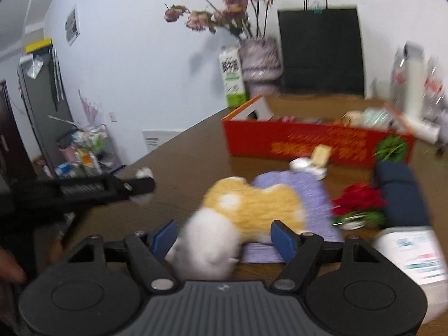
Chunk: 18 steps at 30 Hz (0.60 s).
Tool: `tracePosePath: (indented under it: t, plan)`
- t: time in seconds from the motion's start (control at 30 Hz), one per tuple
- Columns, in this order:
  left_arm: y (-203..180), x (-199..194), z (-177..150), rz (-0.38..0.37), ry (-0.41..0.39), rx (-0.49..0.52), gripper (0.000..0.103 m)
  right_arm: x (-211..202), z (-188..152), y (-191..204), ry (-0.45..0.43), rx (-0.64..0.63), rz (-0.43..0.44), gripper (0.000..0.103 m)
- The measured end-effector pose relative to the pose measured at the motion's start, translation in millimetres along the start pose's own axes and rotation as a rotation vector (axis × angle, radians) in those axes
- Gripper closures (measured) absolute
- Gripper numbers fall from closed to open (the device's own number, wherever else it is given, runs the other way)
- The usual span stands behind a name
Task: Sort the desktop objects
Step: 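Pull the white tissue off the sheep with the left tool while the right reaches the sheep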
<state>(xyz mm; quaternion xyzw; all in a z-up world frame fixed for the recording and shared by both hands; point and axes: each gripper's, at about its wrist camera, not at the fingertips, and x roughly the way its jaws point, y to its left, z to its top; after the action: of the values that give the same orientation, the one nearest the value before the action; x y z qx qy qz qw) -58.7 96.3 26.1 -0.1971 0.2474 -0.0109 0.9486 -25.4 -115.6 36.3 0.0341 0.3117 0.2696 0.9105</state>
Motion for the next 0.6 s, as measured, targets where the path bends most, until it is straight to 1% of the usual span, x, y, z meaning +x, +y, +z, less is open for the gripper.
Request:
tracePosePath:
  t: [0.07,0.13,0.2,0.23,0.3,0.37,0.47,0.53,0.6]
  plan:
    - [-0.1,1.9,-1.4,0.025,0.006,0.013,0.081,17.0,1.8,8.9,0.051,0.013,-0.024,0.027]
    - [-2.9,4.0,-4.4,0.052,0.018,0.051,0.081,26.8,0.3,15.6,0.067,0.014,-0.036,0.027]
    - [-5.0,7.0,-7.6,0.065,0.03,0.072,0.081,33.7,-3.5,17.8,0.084,0.024,-0.041,0.045]
    - [-5.3,9.0,-8.2,0.065,0.036,0.076,0.081,31.8,-5.0,18.2,0.082,0.032,-0.033,0.047]
    - [-7.3,6.8,-10.2,0.056,0.038,0.08,0.081,21.3,-7.0,22.3,0.051,-0.011,-0.041,0.052]
    - [-11.3,6.7,-8.5,0.05,0.03,0.09,0.081,5.9,-7.4,25.8,0.005,-0.049,-0.065,0.053]
    - [-17.9,5.3,-6.2,0.036,0.02,0.099,0.081,-21.2,-0.1,16.9,-0.073,-0.038,-0.066,0.053]
    - [-23.0,7.1,-4.2,0.023,0.02,0.099,0.081,-36.7,7.2,8.1,-0.118,-0.037,-0.1,0.053]
    - [-29.2,12.2,0.0,0.012,0.023,0.101,0.081,-49.7,17.4,-9.4,-0.152,-0.011,-0.127,0.053]
